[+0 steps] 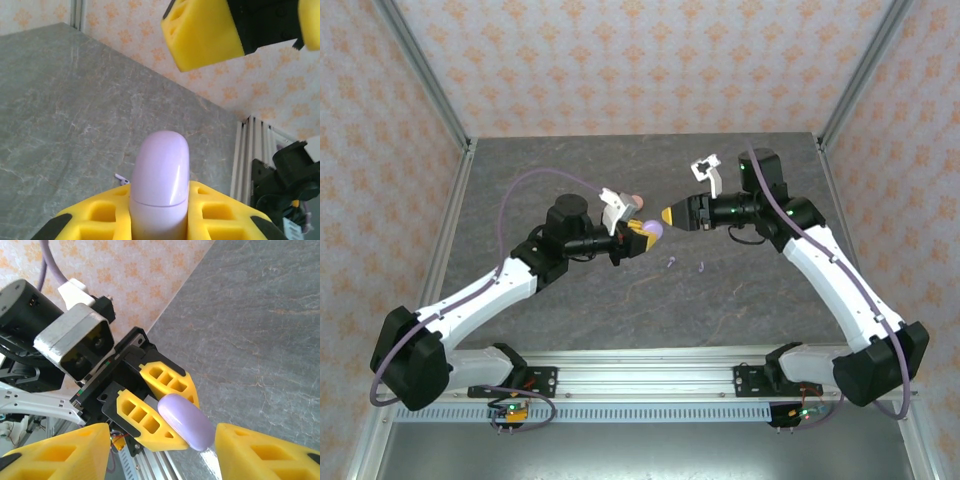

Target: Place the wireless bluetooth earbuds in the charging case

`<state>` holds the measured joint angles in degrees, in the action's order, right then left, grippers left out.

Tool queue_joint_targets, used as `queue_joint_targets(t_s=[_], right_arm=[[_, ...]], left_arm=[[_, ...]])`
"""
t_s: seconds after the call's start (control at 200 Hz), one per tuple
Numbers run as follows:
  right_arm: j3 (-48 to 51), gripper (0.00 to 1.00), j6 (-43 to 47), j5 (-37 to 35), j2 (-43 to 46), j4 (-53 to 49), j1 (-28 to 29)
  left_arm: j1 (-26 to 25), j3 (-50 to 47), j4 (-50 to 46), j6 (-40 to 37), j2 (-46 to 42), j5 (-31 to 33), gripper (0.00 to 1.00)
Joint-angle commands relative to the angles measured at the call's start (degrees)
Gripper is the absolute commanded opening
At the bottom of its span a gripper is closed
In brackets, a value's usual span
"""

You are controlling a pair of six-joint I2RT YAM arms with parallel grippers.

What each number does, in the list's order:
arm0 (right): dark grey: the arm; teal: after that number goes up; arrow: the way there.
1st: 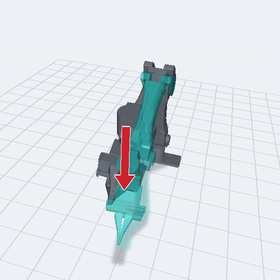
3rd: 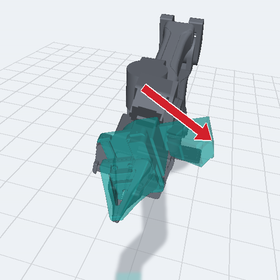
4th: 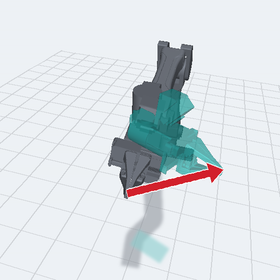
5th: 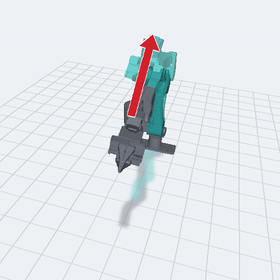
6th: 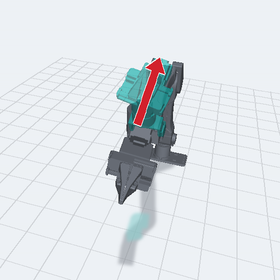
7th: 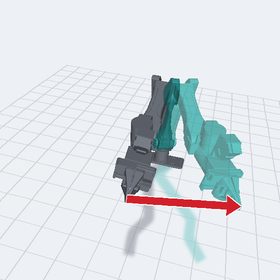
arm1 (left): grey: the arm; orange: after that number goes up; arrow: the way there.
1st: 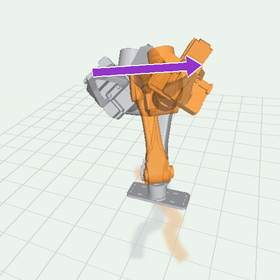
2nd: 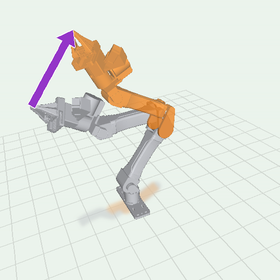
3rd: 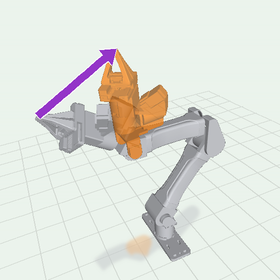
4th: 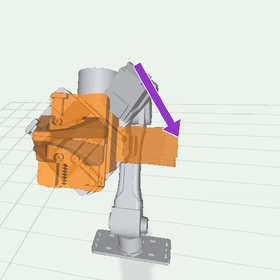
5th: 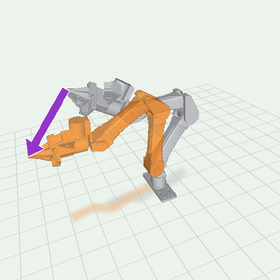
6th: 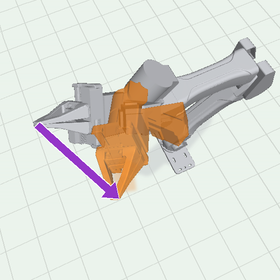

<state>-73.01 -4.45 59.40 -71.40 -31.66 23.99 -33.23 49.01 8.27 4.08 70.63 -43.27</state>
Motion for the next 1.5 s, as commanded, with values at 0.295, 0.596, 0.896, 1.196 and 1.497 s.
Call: queue_joint_targets(t_s=[0.295, 0.596, 0.896, 1.196, 1.497], right_arm=[[-2.1, 0.60, 5.6, -5.2, 0.4, -8.1, 3.5], [-2.0, 0.60, 4.9, -6.8, -1.0, -7.3, 3.4], [-1.8, 0.60, 2.9, -13.4, -1.4, -6.1, 3.4], [-1.3, 0.60, 0.4, -21.8, -0.1, -4.0, 3.4], [-0.1, 0.62, -2.4, -31.8, 2.7, -3.0, 3.4]], left_arm=[[-0.4, -2.0, 10.0, -10.5, -0.7, 0.1, 0.13], [-1.2, -1.9, 10.2, -9.7, -1.6, -2.2, 0.13], [-2.0, -2.1, 10.7, -8.8, -2.3, -3.5, 0.13], [-2.9, -2.2, 9.4, -9.5, -2.4, -3.9, 0.13], [-3.0, -2.7, 7.5, -9.2, -1.6, 1.5, 0.13]])
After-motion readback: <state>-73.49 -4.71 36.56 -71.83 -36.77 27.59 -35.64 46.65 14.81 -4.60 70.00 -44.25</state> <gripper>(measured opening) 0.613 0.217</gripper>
